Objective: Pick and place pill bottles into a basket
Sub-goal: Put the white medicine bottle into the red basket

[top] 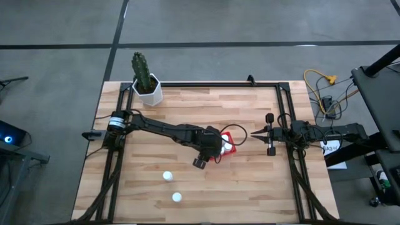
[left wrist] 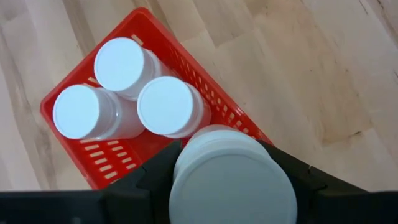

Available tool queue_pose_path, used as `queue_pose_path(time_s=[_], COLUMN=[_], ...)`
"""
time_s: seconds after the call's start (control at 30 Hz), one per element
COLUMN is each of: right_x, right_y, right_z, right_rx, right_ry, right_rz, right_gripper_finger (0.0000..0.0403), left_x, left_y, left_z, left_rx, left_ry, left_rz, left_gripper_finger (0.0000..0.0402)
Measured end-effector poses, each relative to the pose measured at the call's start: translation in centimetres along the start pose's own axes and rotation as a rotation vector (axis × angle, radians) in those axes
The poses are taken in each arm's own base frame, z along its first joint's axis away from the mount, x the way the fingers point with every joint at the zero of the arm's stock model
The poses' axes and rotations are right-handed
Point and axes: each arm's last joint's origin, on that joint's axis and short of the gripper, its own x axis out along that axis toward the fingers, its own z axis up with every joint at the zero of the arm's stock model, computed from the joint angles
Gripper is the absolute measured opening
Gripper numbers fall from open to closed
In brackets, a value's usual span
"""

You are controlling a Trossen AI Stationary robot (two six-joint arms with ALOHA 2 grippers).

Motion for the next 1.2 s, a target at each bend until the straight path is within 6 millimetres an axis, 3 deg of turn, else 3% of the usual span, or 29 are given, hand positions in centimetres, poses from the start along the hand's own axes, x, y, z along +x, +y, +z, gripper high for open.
queue_pose_path(time_s=[0.7, 1.0, 1.2], right_x=[0.0, 0.0, 0.0], right_y=[0.0, 0.0, 0.0], right_z=[0.0, 0.0, 0.0], right_rx=[0.0, 0.0, 0.0], right_ry=[0.0, 0.0, 0.0], right_rz=[0.0, 0.001, 0.0], right_gripper_finger=[0.0034, 0.0034, 0.0034], left_x=[0.3, 1.0, 1.0], left_y=[-0.1, -0.3, -0.3], left_z=[-0.5, -1.4, -1.4], left_rx=[-0.023, -0.047, -0.047], left_ry=[0.023, 0.055, 0.049], left_rz=[-0.004, -0.01, -0.009], left_gripper_finger=[0.0178, 0.0231, 0.0239])
